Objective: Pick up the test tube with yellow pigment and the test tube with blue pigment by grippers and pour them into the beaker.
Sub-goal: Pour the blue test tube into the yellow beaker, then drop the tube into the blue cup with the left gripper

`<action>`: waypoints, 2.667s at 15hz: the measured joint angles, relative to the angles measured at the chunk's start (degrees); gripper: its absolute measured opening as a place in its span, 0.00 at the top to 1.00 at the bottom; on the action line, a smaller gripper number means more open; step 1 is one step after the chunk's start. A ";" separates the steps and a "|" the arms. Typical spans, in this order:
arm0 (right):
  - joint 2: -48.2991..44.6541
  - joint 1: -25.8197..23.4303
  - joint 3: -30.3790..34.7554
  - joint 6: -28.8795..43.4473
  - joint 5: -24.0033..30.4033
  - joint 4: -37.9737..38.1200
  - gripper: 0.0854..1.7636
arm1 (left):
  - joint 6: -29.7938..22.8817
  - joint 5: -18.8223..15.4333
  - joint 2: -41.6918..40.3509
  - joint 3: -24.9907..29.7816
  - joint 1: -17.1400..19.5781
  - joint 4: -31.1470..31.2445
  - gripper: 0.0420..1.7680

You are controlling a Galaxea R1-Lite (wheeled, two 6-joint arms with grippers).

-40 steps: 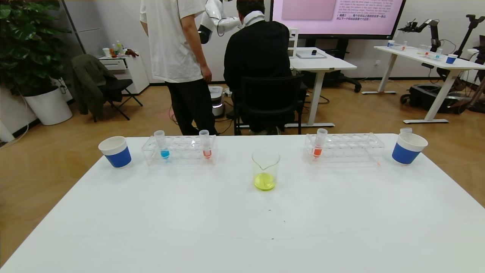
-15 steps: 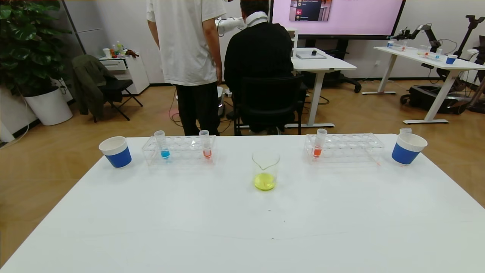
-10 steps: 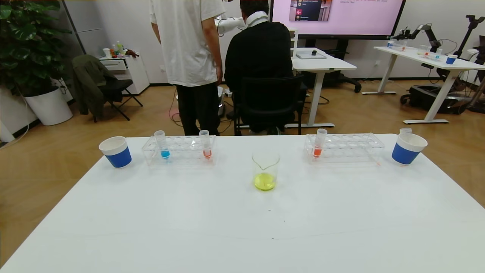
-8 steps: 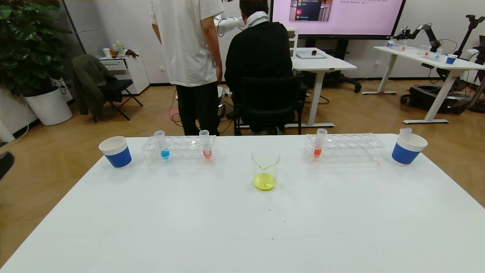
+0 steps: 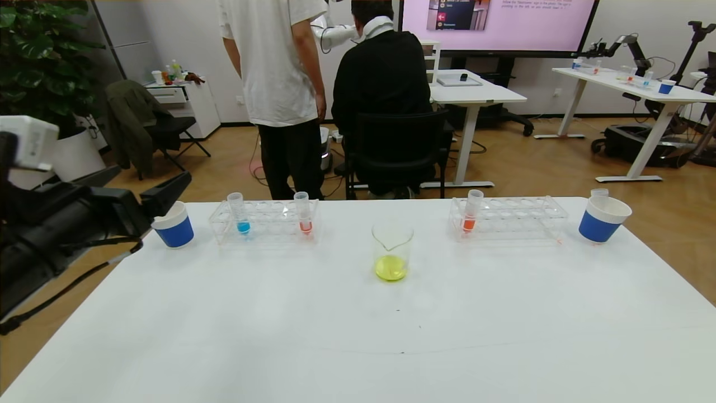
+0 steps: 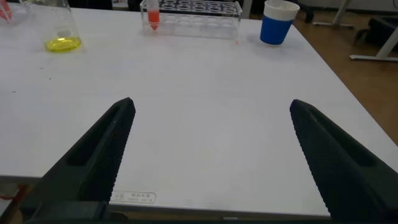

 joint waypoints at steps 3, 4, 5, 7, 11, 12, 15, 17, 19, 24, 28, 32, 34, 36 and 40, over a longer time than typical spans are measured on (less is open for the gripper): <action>0.00 0.00 0.00 0.00 0.00 0.00 0.02 | -0.16 0.24 14.56 0.91 0.16 -15.58 0.01; 0.00 0.00 0.00 0.00 0.00 0.00 0.02 | -0.32 0.55 18.76 1.16 0.18 -20.48 0.01; 0.00 0.00 0.00 0.00 0.00 0.00 0.02 | -0.46 1.30 23.84 1.39 0.11 -25.72 0.01; 0.00 0.00 0.00 0.00 0.00 0.00 0.02 | -0.78 2.68 31.56 1.68 -0.11 -30.68 0.01; 0.00 0.00 0.00 0.00 0.00 0.00 0.02 | -1.80 3.28 41.29 0.33 -0.33 -33.80 0.01; 0.00 0.00 0.00 0.00 0.00 0.00 0.02 | -1.83 3.32 42.53 -0.38 -0.30 -33.85 0.01; 0.00 0.00 0.00 0.00 -0.02 0.00 0.02 | -1.85 4.14 44.98 -3.72 -0.22 -33.85 0.01; 0.00 0.00 0.00 0.00 0.00 0.00 0.02 | -1.89 6.28 46.45 -7.57 -0.26 -33.80 0.01; 0.00 0.00 0.00 0.00 0.00 0.00 0.02 | -1.96 7.46 48.34 -12.81 -0.41 -33.13 0.01; 0.00 0.00 0.00 0.00 0.00 0.00 0.02 | -1.66 8.29 53.42 -23.45 -0.56 -29.42 0.01; 0.00 0.00 0.00 0.00 0.00 -0.02 0.02 | -1.56 9.91 55.65 -26.51 -0.50 -29.28 0.01; 0.00 0.00 0.00 0.00 0.00 0.00 0.02 | -1.55 9.95 56.72 -27.28 -0.59 -29.39 0.56; 0.00 0.00 0.00 0.00 0.02 0.00 0.02 | -1.56 9.91 56.88 -27.33 -0.67 -29.50 0.83; 0.00 0.00 0.00 -0.01 0.00 -0.02 0.02 | -1.56 9.91 56.89 -27.34 -0.59 -29.50 0.71; 0.00 0.00 0.00 -0.04 0.00 -0.02 0.02 | -1.08 9.91 56.33 -27.39 -0.63 -29.15 0.74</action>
